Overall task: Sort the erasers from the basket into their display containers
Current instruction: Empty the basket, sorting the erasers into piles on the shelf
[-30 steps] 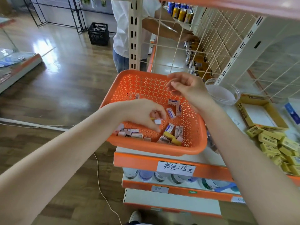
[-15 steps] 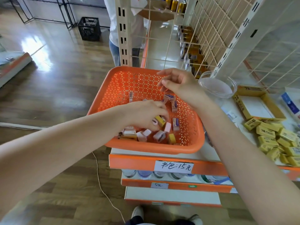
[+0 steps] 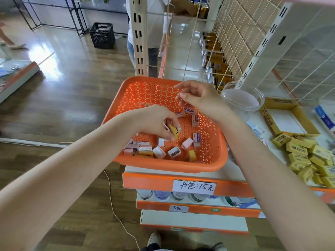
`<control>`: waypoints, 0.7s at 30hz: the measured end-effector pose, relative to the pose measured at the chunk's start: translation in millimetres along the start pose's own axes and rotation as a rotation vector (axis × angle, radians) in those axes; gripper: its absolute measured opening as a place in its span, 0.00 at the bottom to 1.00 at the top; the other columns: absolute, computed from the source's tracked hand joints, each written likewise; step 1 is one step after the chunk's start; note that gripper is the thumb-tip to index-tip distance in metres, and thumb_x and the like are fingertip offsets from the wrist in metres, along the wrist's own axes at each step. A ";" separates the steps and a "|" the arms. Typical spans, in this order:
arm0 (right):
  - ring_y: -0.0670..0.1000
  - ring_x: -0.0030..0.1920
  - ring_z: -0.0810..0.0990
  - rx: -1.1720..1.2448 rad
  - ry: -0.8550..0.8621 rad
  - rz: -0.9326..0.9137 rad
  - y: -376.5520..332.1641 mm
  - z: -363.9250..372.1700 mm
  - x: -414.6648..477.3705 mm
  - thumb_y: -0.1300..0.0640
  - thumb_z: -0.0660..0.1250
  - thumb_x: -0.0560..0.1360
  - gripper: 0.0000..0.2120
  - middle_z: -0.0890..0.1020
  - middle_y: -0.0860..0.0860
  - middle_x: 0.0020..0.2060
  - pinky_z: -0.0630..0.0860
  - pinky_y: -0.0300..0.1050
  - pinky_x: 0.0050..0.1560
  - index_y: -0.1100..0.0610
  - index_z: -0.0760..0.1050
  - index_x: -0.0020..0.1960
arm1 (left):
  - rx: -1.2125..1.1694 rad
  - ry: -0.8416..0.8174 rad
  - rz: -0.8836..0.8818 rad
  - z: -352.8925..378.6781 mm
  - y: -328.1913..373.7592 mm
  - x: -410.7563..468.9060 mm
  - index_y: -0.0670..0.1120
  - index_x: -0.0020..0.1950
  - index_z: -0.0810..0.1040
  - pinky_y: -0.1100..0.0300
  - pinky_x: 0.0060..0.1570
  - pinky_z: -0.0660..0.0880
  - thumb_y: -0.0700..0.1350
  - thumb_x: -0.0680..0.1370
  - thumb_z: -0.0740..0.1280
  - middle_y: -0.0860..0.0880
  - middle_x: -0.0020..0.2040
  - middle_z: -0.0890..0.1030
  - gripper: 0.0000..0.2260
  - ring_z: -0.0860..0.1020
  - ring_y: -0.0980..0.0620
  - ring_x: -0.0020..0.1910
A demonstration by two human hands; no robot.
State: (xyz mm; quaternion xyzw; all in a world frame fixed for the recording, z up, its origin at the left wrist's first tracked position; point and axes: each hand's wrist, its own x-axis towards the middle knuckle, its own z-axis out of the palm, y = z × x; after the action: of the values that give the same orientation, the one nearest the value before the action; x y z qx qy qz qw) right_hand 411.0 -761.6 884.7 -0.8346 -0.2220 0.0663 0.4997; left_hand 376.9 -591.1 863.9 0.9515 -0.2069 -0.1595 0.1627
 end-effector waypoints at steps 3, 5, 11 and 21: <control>0.46 0.46 0.82 -0.052 -0.035 -0.006 -0.4 0.3 -0.4 0.59 0.67 0.75 0.10 0.82 0.44 0.43 0.78 0.46 0.55 0.45 0.77 0.51 | 0.039 -0.118 -0.051 1.2 1.2 -2.0 0.57 0.65 0.70 0.61 0.49 0.67 0.55 0.68 0.75 0.56 0.53 0.69 0.28 0.70 0.56 0.50; 0.45 0.47 0.81 -0.135 -0.078 -0.017 -0.8 1.0 -1.1 0.57 0.69 0.74 0.09 0.81 0.42 0.43 0.78 0.42 0.54 0.45 0.77 0.51 | 0.026 -0.109 -0.109 2.5 -2.8 -0.6 0.55 0.68 0.67 0.60 0.45 0.71 0.48 0.70 0.75 0.52 0.57 0.72 0.29 0.74 0.54 0.47; 0.40 0.46 0.77 -0.398 -0.289 -0.040 1.4 5.0 0.2 0.58 0.71 0.72 0.11 0.81 0.43 0.46 0.73 0.33 0.49 0.48 0.78 0.53 | -0.041 0.001 -0.280 -7.5 -18.1 -3.7 0.51 0.68 0.68 0.59 0.47 0.72 0.42 0.71 0.73 0.50 0.59 0.76 0.28 0.74 0.52 0.51; 0.50 0.57 0.76 -0.820 -0.611 -0.147 14.0 24.9 0.6 0.53 0.72 0.68 0.29 0.77 0.45 0.61 0.73 0.49 0.59 0.44 0.70 0.67 | -0.002 -0.106 -0.407 -7.8 -24.6 -8.8 0.52 0.68 0.69 0.52 0.55 0.77 0.38 0.72 0.72 0.48 0.62 0.74 0.27 0.76 0.48 0.56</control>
State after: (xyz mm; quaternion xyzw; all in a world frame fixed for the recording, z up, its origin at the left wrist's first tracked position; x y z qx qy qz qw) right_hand 407.5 -746.9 860.4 -0.8867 -0.4235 0.1793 0.0473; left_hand 380.5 -564.1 863.7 0.9637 -0.0183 -0.2391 0.1171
